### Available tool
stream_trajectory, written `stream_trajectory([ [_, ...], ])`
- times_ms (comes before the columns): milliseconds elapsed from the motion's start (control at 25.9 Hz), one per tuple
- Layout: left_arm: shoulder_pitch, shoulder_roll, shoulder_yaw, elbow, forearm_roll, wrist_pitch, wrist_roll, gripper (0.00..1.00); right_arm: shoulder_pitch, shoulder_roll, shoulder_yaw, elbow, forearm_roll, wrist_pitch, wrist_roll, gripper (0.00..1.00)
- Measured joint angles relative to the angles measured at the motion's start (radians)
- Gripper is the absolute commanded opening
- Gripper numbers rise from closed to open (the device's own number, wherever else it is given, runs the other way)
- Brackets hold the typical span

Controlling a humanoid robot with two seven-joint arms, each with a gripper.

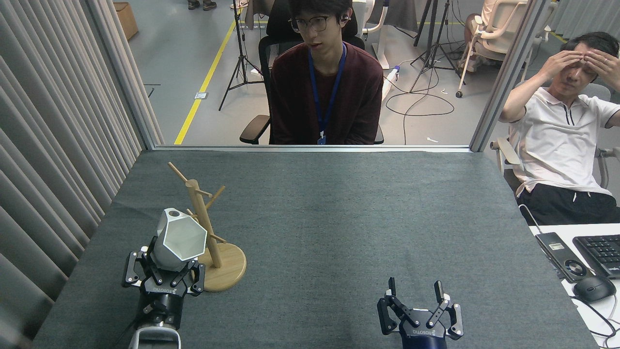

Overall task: Hang cup on storage rack
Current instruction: 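Move the held cup with the left gripper toward the mug tree arm, then hook the cup onto the mug tree peg with the left gripper, then open the left gripper and pull it back from the hanging cup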

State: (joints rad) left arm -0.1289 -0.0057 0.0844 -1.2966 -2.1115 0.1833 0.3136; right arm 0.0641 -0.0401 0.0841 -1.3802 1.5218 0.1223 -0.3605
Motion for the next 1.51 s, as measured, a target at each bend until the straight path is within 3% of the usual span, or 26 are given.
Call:
stream_trajectory([
  [232, -0.02, 0.0, -0.002, 0.021, -0.002, -0.001, 0.001, 0.66, -0.003, -0.009, -0.005, 0.0, -0.001, -0.008, 0.0, 0.98],
  [270, -0.02, 0.0, -0.002, 0.022, -0.002, -0.001, 0.002, 0.72, -0.003, -0.009, -0.005, 0.0, -0.001, -0.008, 0.0, 0.98],
  [348, -0.019, 0.0, -0.005, 0.022, -0.002, -0.001, 0.007, 0.95, -0.002, -0.009, -0.006, 0.0, -0.002, -0.009, -0.001, 0.98],
  [386, -0.017, 0.0, -0.006, 0.022, -0.001, -0.001, 0.009, 0.99, -0.001, -0.008, -0.006, 0.0, -0.002, -0.009, -0.001, 0.98],
  [1506, 0.091, 0.003, -0.078, -0.01, 0.003, -0.01, 0.028, 0.99, -0.008, -0.003, -0.007, 0.0, -0.003, -0.009, -0.003, 0.98],
])
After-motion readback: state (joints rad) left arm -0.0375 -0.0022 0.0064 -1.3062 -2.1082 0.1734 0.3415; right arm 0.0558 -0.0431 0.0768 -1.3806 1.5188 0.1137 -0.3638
